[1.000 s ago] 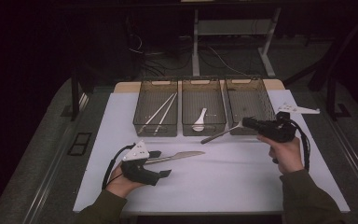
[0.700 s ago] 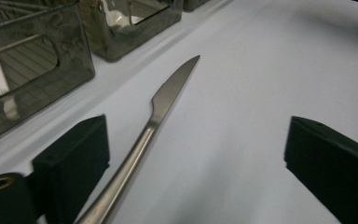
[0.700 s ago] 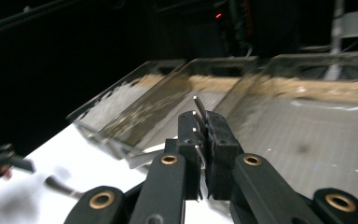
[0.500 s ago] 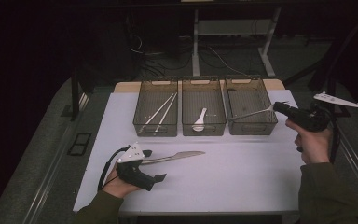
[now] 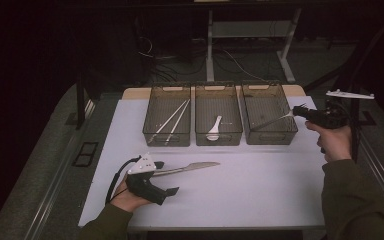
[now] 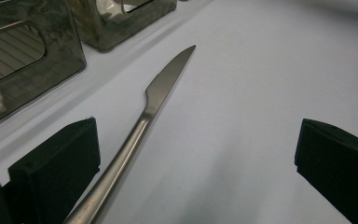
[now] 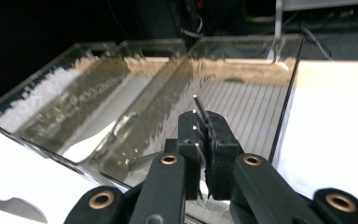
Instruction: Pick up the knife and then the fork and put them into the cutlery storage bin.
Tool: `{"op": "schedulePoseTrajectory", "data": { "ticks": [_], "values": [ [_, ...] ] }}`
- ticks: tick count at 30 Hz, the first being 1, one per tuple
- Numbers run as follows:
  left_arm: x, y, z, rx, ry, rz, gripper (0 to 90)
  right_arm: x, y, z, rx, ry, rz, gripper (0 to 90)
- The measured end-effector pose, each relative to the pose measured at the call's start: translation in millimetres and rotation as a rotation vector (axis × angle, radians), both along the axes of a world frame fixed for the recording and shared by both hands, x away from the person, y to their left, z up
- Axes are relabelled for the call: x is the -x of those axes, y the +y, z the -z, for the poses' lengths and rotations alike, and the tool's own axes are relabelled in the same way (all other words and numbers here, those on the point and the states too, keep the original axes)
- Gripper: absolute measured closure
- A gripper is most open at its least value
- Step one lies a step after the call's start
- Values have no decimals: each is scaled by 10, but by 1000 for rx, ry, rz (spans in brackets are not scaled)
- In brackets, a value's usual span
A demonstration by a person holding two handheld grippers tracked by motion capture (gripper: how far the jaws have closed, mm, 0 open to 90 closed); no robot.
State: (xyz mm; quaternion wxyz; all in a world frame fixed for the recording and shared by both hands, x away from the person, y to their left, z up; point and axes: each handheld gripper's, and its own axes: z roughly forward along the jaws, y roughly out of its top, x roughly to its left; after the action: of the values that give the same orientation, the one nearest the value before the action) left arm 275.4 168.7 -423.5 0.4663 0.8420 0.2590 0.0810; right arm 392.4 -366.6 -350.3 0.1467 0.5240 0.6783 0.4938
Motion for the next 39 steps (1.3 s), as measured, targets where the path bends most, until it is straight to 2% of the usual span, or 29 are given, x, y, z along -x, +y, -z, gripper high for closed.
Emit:
{"op": "schedulePoseTrajectory", "data": {
  "ticks": [5,7,12,13,16,20,21,23,26,27,32,39],
  "values": [
    [-12,-9,14,-12,2,7,0,-135,53,119,14,60,-13,854],
    [-11,-16,20,-9,2,7,0,-187,66,154,35,74,-12,855],
    [-18,-25,26,-19,4,20,0,-301,48,235,41,105,5,854],
    [-17,-29,29,-17,4,18,0,-325,43,240,30,105,4,854],
    [-21,-36,30,-15,6,19,0,-407,71,219,45,104,9,852],
    [-22,-37,30,-18,7,21,0,-537,150,201,90,99,13,830],
    [-22,-37,29,-15,6,21,0,-563,171,201,102,96,18,787],
    [-22,-32,25,-15,2,22,0,-610,188,209,123,71,35,613],
    [-26,-23,23,-11,3,22,0,-633,185,205,161,39,72,460],
    [-28,-22,24,-11,2,22,0,-629,183,200,170,39,90,437],
    [-33,-18,24,-11,0,20,0,-606,124,195,177,23,106,302],
    [-32,-18,23,-13,-2,18,0,-522,72,110,160,-3,109,245]
  ]
}}
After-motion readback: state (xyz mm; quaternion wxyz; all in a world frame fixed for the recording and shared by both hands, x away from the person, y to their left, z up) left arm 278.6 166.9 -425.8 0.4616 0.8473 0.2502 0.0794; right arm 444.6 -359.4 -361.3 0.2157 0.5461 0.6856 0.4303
